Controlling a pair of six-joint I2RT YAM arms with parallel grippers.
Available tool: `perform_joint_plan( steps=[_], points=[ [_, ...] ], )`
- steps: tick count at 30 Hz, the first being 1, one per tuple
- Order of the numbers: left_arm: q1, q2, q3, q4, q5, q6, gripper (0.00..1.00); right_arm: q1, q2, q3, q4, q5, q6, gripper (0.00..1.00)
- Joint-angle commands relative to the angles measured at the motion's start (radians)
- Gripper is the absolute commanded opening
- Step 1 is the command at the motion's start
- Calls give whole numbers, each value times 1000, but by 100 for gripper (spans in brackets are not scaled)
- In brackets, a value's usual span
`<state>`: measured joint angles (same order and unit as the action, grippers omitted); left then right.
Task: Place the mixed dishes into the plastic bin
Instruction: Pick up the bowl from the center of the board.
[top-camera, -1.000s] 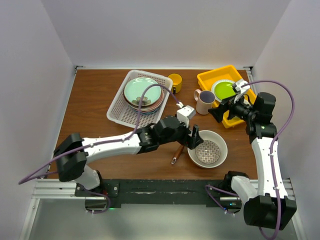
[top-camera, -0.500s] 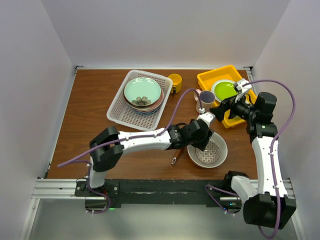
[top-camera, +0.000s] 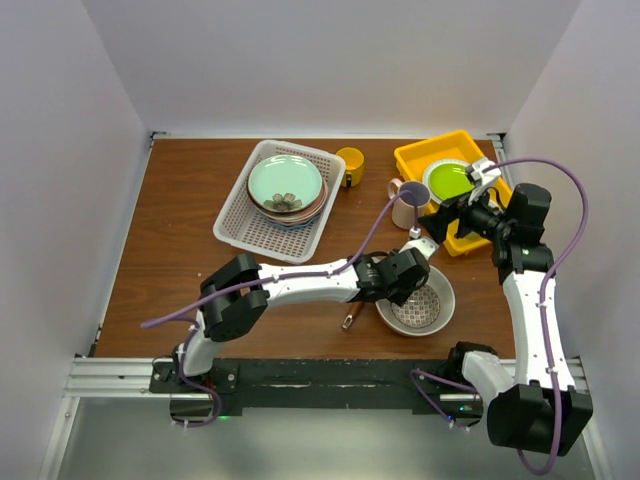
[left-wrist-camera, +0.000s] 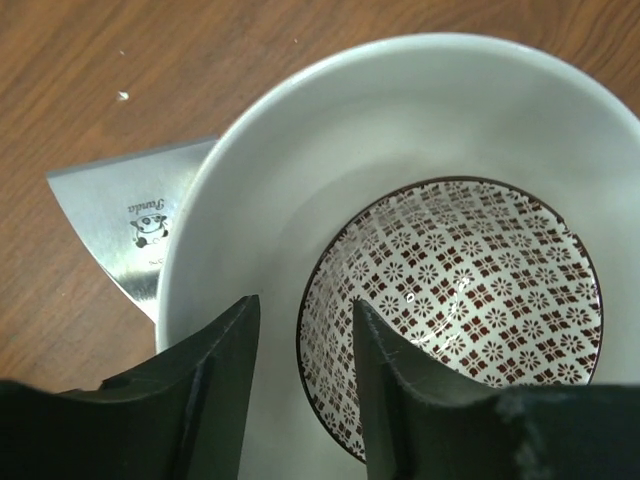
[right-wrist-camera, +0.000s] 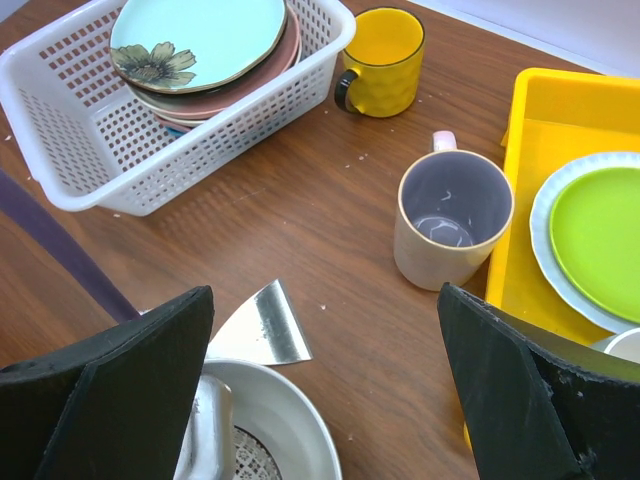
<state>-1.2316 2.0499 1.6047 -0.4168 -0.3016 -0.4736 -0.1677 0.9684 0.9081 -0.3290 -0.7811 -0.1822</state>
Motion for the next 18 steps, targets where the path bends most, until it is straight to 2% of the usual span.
perform_joint_plan(
  steps=[1,8,13,17,18],
  points=[
    [-5,9,29,7,36,23,44,-1,-11,9,11,-18,10,98],
    [-5,-19,6,30,44,26,18,-3,-11,6,16,-15,10,98],
    [-5,-43,-20,50,55,26,12,-3,-11,8,15,-15,10,98],
    [-5,-53,-28,62,67,32,0,-3,-13,9,13,-12,12,98],
    [-5,-62,-32,65,70,32,0,-3,-13,9,13,-12,10,98]
  ],
)
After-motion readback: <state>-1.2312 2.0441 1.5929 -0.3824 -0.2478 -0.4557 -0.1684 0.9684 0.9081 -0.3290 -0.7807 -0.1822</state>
